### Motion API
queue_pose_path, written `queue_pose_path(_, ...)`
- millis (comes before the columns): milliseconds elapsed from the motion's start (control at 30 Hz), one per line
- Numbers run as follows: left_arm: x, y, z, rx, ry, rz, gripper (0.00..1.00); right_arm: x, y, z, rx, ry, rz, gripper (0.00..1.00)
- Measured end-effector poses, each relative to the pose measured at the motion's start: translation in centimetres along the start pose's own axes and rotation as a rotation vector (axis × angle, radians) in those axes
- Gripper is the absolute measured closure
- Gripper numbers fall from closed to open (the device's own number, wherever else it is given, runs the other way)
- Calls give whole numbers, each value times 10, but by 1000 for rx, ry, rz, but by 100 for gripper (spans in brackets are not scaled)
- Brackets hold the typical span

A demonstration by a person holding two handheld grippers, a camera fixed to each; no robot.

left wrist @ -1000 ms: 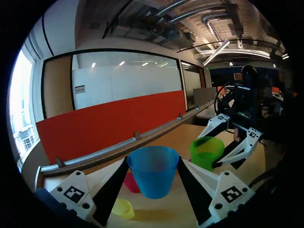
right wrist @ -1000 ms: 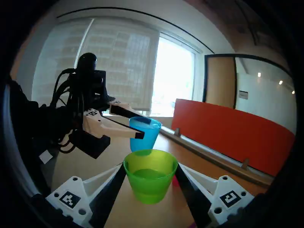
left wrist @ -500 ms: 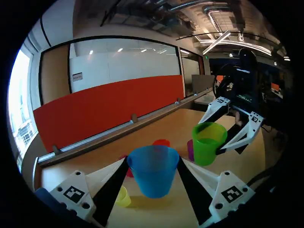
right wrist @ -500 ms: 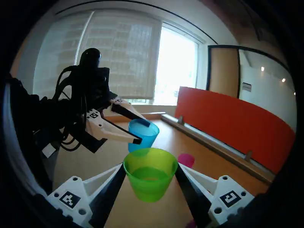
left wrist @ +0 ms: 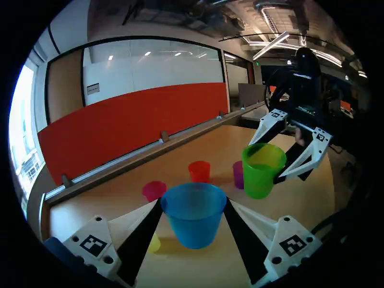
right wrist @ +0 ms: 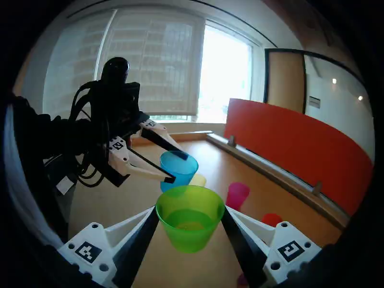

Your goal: Pour water

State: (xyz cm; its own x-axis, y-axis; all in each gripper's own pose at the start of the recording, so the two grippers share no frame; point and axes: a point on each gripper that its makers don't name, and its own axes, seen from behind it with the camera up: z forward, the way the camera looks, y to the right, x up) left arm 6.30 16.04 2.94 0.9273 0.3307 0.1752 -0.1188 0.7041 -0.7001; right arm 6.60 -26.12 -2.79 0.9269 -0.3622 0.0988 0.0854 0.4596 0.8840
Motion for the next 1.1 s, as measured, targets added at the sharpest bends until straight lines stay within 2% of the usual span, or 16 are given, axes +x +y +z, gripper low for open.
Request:
queue_pose_path(600,-46,19,16,-44,-97,1,11,-37,1,-2,7,-71,27,8)
queue_pose_path(1100,-67,29,26,-63,-146,28,10,-69,-2,-2,30,-142,35,8)
